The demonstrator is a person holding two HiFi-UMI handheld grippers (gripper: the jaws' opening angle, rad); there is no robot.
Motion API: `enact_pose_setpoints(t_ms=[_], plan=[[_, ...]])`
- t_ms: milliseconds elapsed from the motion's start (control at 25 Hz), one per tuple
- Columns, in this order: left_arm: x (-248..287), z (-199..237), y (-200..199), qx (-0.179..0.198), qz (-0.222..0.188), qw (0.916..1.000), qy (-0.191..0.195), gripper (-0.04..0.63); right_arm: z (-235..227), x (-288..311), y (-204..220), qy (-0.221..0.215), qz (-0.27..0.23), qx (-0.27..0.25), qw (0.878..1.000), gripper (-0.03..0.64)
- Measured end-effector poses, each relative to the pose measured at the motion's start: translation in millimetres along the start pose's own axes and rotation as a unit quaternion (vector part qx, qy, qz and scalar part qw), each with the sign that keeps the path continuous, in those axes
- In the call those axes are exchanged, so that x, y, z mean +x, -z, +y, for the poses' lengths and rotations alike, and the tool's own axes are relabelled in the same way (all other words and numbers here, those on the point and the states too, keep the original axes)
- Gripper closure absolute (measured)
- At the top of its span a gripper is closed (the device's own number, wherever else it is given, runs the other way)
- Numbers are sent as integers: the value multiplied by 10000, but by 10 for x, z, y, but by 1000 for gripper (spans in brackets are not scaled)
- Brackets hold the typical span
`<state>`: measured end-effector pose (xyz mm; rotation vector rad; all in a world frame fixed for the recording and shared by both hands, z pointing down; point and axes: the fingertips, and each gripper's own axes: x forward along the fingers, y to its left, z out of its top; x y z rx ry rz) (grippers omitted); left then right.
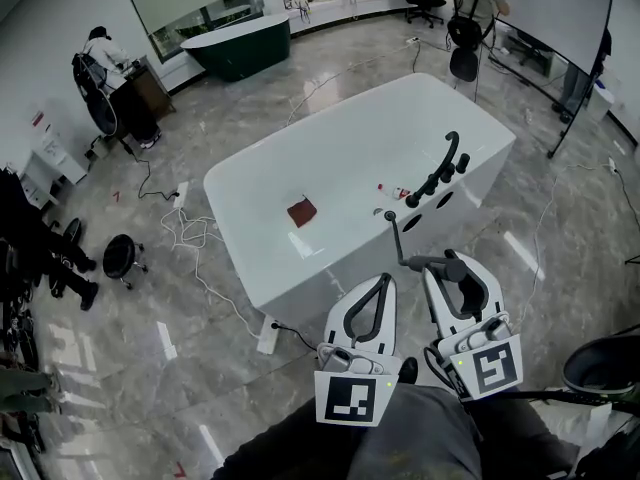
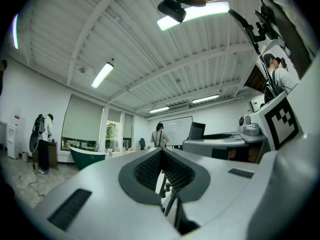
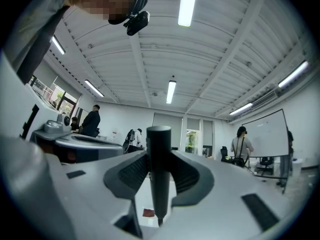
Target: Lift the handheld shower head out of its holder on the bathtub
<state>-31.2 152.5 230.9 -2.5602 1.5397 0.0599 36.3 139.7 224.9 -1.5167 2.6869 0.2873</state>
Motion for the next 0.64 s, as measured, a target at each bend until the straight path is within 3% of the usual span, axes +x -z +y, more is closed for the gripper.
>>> enact_pose_setpoints(t_ms=[520,640], plan=[[80,-106,41,-89,116,9999,68,592,-127,-34,35,27,110,-16,9999,477],[134,-111,65,-187,143,9997,30,592,-159,14,-14,-71,-55,22,10000,477]])
